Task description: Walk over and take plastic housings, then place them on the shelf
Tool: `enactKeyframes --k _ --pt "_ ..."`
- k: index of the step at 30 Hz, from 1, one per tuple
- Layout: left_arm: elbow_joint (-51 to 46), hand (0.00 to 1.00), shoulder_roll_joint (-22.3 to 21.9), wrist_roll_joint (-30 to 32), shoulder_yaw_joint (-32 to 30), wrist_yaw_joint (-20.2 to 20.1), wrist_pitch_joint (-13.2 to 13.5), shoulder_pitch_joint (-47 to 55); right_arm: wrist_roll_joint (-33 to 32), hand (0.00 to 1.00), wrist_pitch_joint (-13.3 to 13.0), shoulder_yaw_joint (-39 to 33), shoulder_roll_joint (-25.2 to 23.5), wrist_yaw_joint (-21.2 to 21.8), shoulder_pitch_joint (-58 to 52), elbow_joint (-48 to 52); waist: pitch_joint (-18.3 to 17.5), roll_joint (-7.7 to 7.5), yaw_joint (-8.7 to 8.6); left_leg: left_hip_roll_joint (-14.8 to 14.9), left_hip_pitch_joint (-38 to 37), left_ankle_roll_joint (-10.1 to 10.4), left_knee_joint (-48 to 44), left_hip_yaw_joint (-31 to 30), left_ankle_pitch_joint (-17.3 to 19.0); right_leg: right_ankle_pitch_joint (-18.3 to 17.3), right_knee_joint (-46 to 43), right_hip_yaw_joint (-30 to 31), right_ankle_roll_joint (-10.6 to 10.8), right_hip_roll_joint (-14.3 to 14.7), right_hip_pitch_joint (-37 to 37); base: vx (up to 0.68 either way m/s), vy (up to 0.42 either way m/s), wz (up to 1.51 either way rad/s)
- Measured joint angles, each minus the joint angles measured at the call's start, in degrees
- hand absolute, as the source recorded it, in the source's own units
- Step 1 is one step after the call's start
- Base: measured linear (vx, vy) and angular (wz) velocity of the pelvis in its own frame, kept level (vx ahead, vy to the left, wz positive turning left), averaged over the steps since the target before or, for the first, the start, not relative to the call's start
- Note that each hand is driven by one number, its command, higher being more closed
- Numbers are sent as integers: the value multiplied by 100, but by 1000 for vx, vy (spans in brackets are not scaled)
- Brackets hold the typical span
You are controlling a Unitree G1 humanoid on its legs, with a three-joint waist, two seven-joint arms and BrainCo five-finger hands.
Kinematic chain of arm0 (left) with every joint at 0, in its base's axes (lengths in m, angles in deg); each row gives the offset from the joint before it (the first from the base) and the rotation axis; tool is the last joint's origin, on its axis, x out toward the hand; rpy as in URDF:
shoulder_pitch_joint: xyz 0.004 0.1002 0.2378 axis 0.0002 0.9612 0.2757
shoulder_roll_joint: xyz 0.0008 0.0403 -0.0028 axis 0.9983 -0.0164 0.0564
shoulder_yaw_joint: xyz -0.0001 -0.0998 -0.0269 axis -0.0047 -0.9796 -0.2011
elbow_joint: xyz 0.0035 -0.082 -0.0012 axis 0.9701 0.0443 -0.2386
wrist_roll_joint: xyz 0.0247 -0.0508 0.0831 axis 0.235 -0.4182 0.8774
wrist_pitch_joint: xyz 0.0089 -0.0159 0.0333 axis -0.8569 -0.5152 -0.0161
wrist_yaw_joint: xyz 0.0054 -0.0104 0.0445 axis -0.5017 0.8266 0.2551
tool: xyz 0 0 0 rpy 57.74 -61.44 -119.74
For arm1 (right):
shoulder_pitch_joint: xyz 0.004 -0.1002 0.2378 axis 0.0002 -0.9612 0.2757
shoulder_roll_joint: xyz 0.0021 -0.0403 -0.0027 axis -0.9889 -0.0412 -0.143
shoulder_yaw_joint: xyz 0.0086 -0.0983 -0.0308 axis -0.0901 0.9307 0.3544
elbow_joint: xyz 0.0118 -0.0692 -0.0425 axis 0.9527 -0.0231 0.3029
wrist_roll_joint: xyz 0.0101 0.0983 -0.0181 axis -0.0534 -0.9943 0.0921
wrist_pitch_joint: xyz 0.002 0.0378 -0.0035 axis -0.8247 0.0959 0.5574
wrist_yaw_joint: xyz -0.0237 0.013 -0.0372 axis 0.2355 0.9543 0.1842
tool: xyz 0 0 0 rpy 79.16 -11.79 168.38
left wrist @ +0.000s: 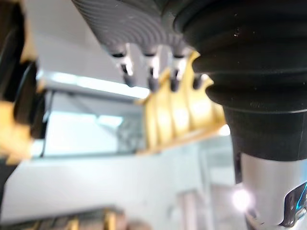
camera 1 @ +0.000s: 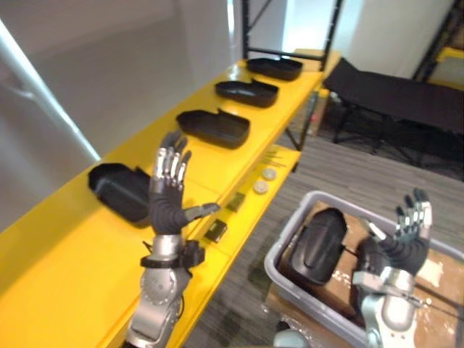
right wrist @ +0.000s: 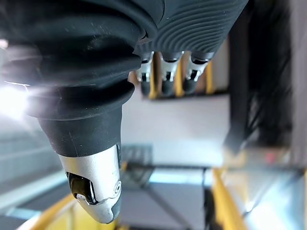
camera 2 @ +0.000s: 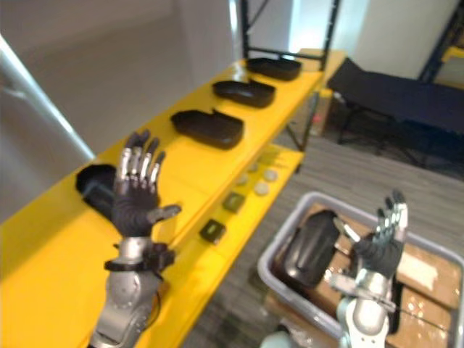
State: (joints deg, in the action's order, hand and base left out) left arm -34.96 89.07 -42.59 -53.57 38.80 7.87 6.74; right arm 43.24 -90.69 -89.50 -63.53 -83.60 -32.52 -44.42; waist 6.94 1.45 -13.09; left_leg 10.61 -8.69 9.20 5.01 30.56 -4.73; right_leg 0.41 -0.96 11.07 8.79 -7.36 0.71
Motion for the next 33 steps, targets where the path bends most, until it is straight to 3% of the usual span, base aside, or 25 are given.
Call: enactKeyframes --k 4,9,10,11,13,16,22,33 --pt "69 0 2 81 64 103 -80 -190 -44 0 -23 81 -17 305 -114 109 -9 14 -50 68 -15 55 -2 117 33 61 39 36 -54 66 69 15 -23 -19" --pt "56 0 8 88 26 252 -259 -224 -2 0 -33 456 192 546 244 107 -32 35 23 27 36 76 -35 -47 99 121 49 76 -5 71 138 19 -1 -4" --pt "43 0 11 137 -19 257 -315 -218 15 0 -33 541 257 597 398 101 -27 26 89 -2 101 83 -110 -218 225 162 68 140 5 73 187 13 20 -43" --pt "14 0 18 243 -86 280 -343 -161 28 0 -33 687 376 642 668 90 -14 -29 266 -84 312 34 -510 -771 621 209 70 348 10 90 317 5 22 -48" --pt "-48 0 14 260 -140 291 -347 -31 23 0 -33 819 494 660 912 77 -10 -43 385 -173 541 -77 -992 -1364 1024 282 80 539 11 129 375 8 47 -67" --pt "-203 0 -6 479 -287 483 -347 319 -20 0 -66 1092 778 747 1631 -240 21 63 615 -164 983 -187 -2152 -2405 1880 427 138 1036 55 381 502 3 111 -92" --pt "-203 0 -126 728 -619 538 -317 564 -153 0 -66 1383 798 689 1730 -545 142 127 661 -176 1079 -335 -2873 -2183 2501 526 175 1365 163 397 530 -46 159 -41" --pt "-211 0 -251 751 -757 726 -172 594 -516 0 -75 1412 459 772 1291 -663 426 188 824 -241 1199 -460 -3200 -2198 2680 552 -8 1363 152 412 638 -28 62 -9"
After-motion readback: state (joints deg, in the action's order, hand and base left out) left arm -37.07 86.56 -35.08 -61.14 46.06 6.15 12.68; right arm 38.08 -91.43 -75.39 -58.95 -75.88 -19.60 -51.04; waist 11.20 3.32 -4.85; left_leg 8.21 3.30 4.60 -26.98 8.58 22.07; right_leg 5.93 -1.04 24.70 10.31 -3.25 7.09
